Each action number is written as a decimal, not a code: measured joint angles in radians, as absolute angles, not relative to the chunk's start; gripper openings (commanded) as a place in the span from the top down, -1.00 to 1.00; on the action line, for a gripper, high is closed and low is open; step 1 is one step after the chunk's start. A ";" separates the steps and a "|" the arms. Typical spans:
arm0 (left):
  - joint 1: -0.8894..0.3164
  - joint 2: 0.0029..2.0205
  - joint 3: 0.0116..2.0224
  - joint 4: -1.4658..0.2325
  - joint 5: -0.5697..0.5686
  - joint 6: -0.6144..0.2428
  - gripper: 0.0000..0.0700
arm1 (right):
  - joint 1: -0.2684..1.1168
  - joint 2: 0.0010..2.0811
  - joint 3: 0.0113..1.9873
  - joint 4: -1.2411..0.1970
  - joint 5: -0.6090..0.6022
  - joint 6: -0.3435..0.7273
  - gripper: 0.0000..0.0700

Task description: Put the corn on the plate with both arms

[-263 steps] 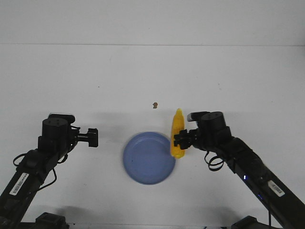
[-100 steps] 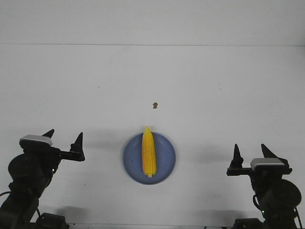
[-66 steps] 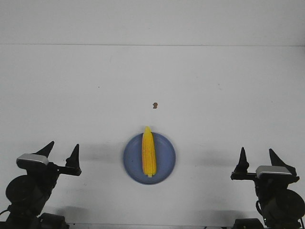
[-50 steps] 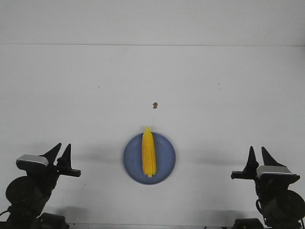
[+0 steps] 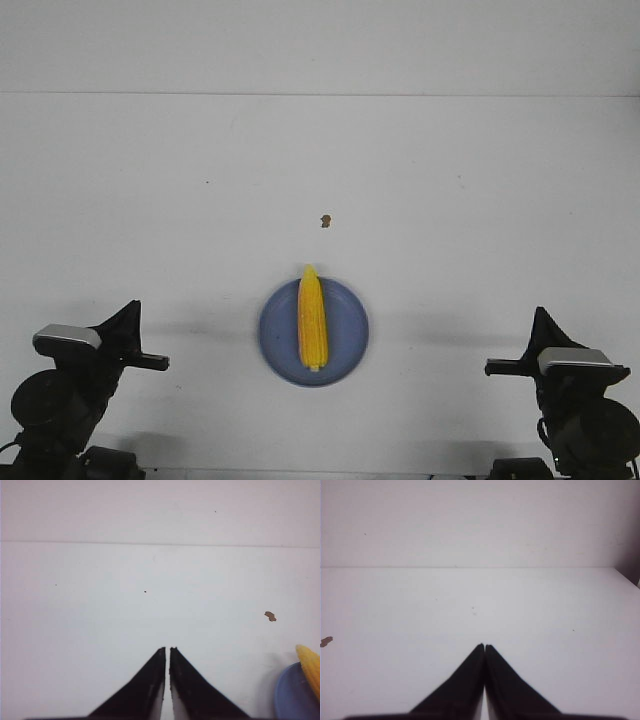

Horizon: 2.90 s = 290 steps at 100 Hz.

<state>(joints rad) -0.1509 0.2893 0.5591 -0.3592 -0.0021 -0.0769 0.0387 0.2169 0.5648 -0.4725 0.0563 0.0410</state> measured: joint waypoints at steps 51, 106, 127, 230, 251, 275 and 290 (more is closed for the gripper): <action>-0.151 0.289 0.559 -0.359 -0.002 -0.077 0.97 | 0.039 0.217 0.565 -0.472 0.056 0.041 1.00; -0.148 0.118 0.269 -0.049 -0.002 -0.037 0.97 | 0.039 0.217 0.565 -0.472 0.056 0.041 1.00; -0.144 0.022 0.142 0.028 -0.002 -0.035 0.97 | 0.039 0.217 0.565 -0.472 0.056 0.041 1.00; -0.138 0.004 0.033 0.217 -0.002 -0.039 0.97 | 0.039 0.217 0.565 -0.470 0.056 0.041 1.00; -0.138 0.004 0.033 0.217 -0.002 -0.039 0.97 | 0.039 0.217 0.565 -0.470 0.056 0.041 1.00; -0.138 0.004 0.033 0.216 -0.002 -0.039 0.97 | 0.038 0.210 0.565 -0.469 0.056 0.040 1.00; -0.138 0.004 0.033 0.217 -0.002 -0.039 0.97 | 0.038 0.138 0.509 -0.383 0.057 0.010 1.00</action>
<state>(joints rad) -0.1375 0.0044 0.0334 0.2169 -0.0021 -0.0391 0.0383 0.1383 0.5095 -0.3828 0.0574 0.0101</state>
